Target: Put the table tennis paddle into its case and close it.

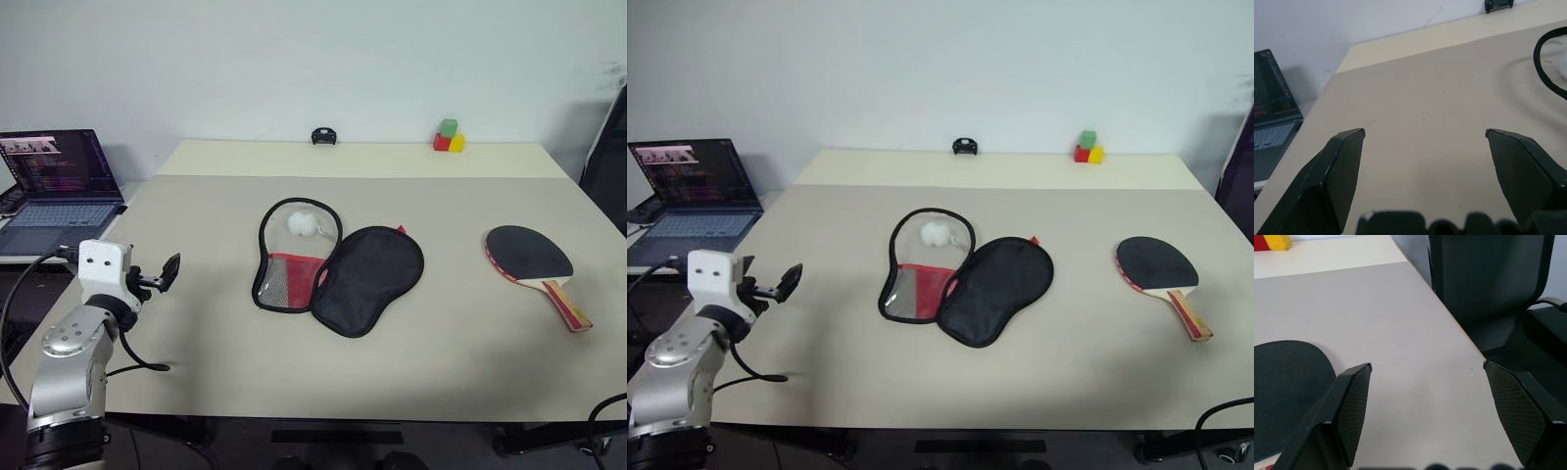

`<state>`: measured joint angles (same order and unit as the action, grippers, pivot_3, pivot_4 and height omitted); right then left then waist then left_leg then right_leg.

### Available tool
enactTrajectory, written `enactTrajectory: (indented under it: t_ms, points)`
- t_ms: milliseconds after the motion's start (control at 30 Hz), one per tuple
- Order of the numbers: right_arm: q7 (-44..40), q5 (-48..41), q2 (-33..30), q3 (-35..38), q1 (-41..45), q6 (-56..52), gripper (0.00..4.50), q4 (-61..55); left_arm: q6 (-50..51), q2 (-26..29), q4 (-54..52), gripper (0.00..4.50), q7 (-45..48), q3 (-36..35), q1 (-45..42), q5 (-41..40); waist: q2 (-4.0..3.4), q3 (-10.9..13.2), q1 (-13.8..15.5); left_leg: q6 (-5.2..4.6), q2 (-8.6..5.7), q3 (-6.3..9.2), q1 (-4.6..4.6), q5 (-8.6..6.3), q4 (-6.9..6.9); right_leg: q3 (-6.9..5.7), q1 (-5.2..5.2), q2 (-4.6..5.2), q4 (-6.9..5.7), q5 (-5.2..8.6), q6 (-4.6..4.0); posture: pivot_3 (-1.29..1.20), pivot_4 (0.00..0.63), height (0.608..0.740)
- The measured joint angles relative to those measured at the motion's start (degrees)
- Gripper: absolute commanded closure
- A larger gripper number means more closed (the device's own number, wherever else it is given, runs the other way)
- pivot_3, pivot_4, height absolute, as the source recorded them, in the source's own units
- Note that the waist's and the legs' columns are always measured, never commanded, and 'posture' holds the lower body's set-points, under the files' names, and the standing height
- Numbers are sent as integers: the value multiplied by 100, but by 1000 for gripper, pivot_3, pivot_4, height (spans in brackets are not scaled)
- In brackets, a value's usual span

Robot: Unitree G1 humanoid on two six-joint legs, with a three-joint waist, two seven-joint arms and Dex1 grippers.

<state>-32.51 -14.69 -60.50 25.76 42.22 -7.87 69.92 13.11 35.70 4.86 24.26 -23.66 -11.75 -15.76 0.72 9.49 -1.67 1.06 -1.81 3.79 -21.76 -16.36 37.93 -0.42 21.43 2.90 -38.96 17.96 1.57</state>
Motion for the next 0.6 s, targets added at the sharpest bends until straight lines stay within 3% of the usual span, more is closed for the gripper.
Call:
enactTrajectory:
  t_ms: [400,600]
  points:
    - [-515,-113,361,-16,-410,-244,521,-927,-366,117,477,167,1165,-113,-389,-705,-1,0,4,0,0,3,-4,0,0,-4,1,1,1,0,0,0,150,740]
    - [-1428,-485,981,-389,-1130,-1078,521,-2843,72,214,190,167,1751,103,-254,-978,-1,-1,-31,-1,9,2,2,-1,3,-1,1,-4,-8,0,1,0,150,740]
